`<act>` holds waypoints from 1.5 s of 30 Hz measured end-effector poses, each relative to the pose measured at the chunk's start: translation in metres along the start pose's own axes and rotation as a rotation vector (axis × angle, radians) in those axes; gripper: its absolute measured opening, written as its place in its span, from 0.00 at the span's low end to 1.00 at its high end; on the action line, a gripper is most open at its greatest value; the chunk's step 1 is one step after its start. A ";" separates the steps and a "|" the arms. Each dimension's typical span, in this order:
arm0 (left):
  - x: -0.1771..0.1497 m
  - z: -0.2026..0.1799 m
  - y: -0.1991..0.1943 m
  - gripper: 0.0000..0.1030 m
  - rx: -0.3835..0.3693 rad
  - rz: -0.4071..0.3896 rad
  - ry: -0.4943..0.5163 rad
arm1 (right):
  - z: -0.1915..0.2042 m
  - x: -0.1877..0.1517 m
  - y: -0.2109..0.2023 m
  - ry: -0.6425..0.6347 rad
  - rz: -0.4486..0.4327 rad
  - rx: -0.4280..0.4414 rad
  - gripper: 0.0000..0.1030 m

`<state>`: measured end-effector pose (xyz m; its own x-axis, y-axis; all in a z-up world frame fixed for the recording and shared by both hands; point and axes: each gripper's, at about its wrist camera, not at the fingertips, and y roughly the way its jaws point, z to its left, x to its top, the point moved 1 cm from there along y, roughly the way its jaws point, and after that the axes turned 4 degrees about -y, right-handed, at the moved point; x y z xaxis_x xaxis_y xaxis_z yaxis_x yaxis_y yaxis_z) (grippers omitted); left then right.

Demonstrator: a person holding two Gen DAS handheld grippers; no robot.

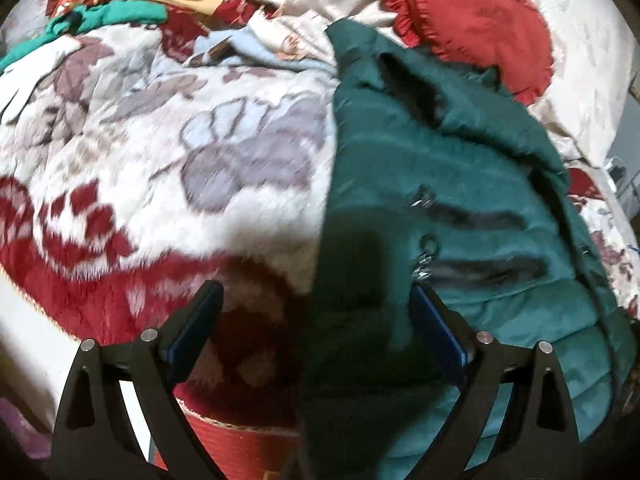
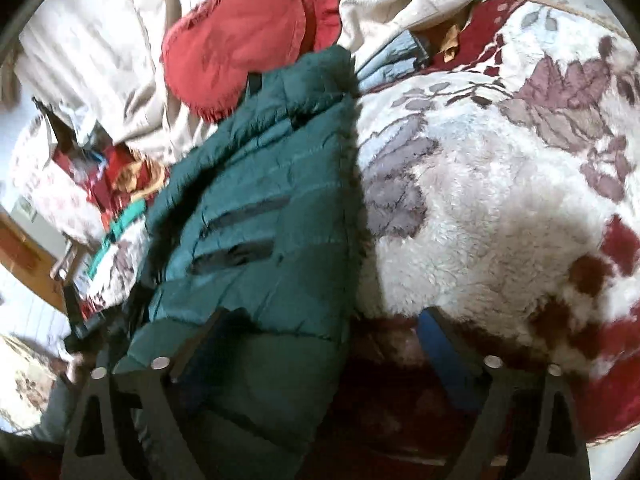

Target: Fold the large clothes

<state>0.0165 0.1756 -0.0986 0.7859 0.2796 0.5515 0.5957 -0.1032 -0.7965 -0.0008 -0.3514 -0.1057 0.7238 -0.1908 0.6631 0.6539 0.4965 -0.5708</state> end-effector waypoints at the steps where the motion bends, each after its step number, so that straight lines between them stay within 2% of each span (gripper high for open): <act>1: -0.002 0.001 0.001 0.97 0.002 -0.001 -0.015 | 0.003 -0.002 0.001 -0.008 -0.009 -0.008 0.97; 4: -0.006 0.001 0.002 0.99 0.008 -0.008 -0.033 | 0.010 -0.004 0.003 -0.029 -0.022 -0.040 0.97; 7: -0.007 0.001 0.001 0.99 0.012 0.006 -0.035 | 0.006 -0.002 0.002 -0.012 -0.018 -0.017 0.97; 11: -0.015 0.000 -0.011 0.99 0.014 0.011 -0.038 | 0.006 0.004 0.002 0.020 0.047 -0.038 0.97; 13: -0.021 -0.004 -0.013 0.99 0.073 0.007 0.001 | 0.009 0.007 0.002 0.048 0.062 -0.044 0.97; 16: -0.024 -0.010 -0.014 0.99 0.136 0.002 0.000 | 0.014 0.008 0.002 0.071 0.064 -0.076 0.97; 20: -0.028 -0.009 -0.004 0.99 0.149 0.015 -0.032 | 0.028 0.009 0.010 0.040 0.068 -0.131 0.97; 22: -0.030 -0.008 -0.004 1.00 0.148 0.011 -0.047 | 0.027 0.008 0.016 0.038 0.092 -0.171 0.97; 40: -0.033 -0.006 -0.002 1.00 0.108 -0.002 -0.070 | 0.022 0.004 0.014 0.059 0.079 -0.190 0.97; 42: -0.033 -0.002 -0.007 1.00 0.079 -0.008 -0.078 | 0.022 0.004 0.014 0.059 0.080 -0.187 0.97; 45: -0.039 0.007 -0.020 0.99 -0.007 -0.028 -0.103 | 0.022 0.004 0.014 0.059 0.081 -0.190 0.97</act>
<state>-0.0277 0.1736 -0.1058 0.7483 0.3787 0.5446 0.6183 -0.1009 -0.7794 0.0065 -0.3266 -0.0999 0.7839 -0.2087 0.5848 0.6185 0.3451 -0.7059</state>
